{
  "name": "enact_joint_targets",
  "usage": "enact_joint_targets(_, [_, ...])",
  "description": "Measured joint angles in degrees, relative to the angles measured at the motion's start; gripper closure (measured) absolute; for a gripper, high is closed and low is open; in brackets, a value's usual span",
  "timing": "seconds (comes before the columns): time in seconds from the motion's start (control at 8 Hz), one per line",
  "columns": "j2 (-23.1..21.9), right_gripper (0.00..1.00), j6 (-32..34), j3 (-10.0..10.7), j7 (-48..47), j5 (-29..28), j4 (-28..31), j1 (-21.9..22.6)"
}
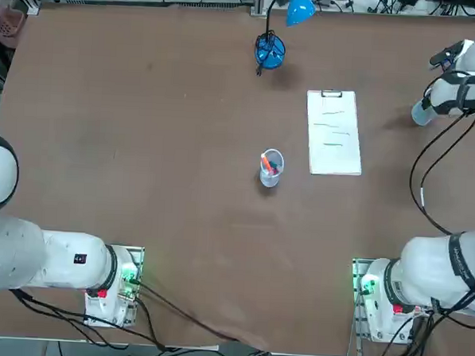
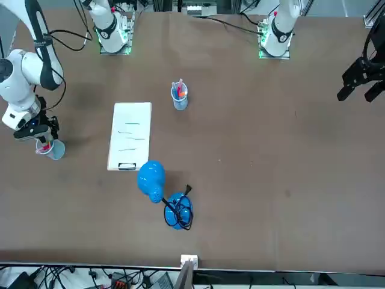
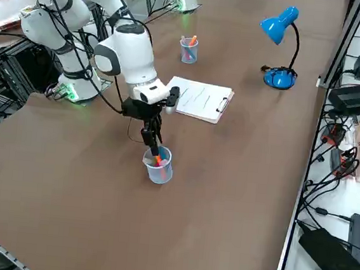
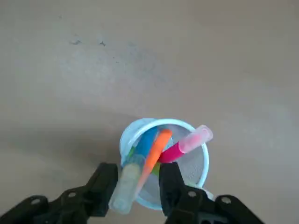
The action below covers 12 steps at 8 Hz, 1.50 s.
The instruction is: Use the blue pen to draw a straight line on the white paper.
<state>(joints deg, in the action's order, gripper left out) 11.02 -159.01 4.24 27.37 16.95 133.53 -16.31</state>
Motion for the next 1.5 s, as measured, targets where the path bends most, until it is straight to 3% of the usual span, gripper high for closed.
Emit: enact_joint_targets(1.5, [0.6, 0.66, -0.1, -0.5, 0.0, 0.0, -0.9, 0.0])
